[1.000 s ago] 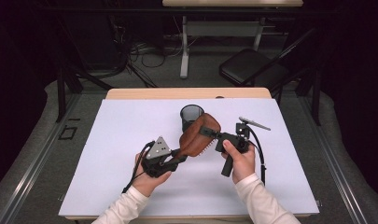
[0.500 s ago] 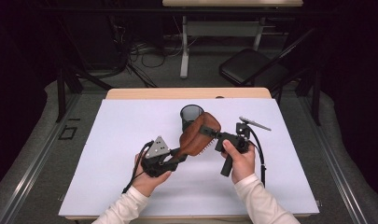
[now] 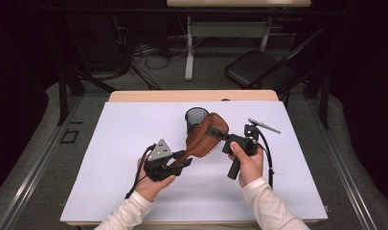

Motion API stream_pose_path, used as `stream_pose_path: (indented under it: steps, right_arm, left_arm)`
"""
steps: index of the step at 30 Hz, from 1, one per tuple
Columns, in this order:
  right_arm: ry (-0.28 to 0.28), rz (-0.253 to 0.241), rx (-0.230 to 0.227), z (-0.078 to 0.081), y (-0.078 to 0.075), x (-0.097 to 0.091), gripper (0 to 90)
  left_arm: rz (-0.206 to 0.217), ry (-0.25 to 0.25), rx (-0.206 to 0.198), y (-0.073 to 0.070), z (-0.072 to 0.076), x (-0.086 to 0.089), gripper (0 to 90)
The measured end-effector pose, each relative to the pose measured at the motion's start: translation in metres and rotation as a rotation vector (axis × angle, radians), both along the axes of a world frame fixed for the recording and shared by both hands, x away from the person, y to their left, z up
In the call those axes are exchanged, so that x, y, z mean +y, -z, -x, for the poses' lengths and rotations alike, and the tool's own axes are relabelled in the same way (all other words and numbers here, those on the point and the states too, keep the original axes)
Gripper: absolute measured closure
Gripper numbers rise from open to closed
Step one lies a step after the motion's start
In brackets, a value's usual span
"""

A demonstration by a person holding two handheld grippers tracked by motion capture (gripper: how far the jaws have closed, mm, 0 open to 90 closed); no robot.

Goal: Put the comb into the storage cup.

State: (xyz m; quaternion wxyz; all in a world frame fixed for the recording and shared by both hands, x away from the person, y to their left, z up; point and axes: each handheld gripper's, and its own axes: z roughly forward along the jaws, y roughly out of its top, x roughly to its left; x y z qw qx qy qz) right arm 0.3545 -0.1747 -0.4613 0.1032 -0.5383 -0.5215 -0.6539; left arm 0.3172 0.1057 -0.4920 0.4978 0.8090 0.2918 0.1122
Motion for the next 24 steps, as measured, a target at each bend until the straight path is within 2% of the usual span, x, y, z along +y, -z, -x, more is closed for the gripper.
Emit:
stream_pose_path:
  steps: [1,5,8,12,17,24]
  right_arm:
    - [0.006,0.011,-0.010,-0.001,-0.001,0.000,51.9]
    - [0.012,0.039,-0.018,-0.002,-0.005,-0.003,51.9]
    - [0.021,0.038,-0.025,-0.003,-0.006,-0.003,51.9]
    - [0.021,0.066,-0.035,-0.003,-0.011,-0.004,51.9]
    - [0.029,0.078,-0.056,-0.005,-0.016,-0.004,51.8]
    - [0.032,0.102,-0.061,-0.006,-0.019,-0.007,51.8]
  left_arm:
    - [0.012,-0.001,0.016,0.000,-0.001,0.001,55.6]
    - [0.033,-0.008,0.028,0.001,-0.002,0.003,50.6]
    - [0.040,-0.013,0.029,0.000,-0.002,0.005,48.2]
    - [0.058,-0.030,0.034,-0.001,-0.003,0.009,44.5]
    - [0.079,-0.047,0.022,-0.002,-0.005,0.015,38.2]
    - [0.083,-0.076,-0.003,-0.003,-0.007,0.020,31.8]
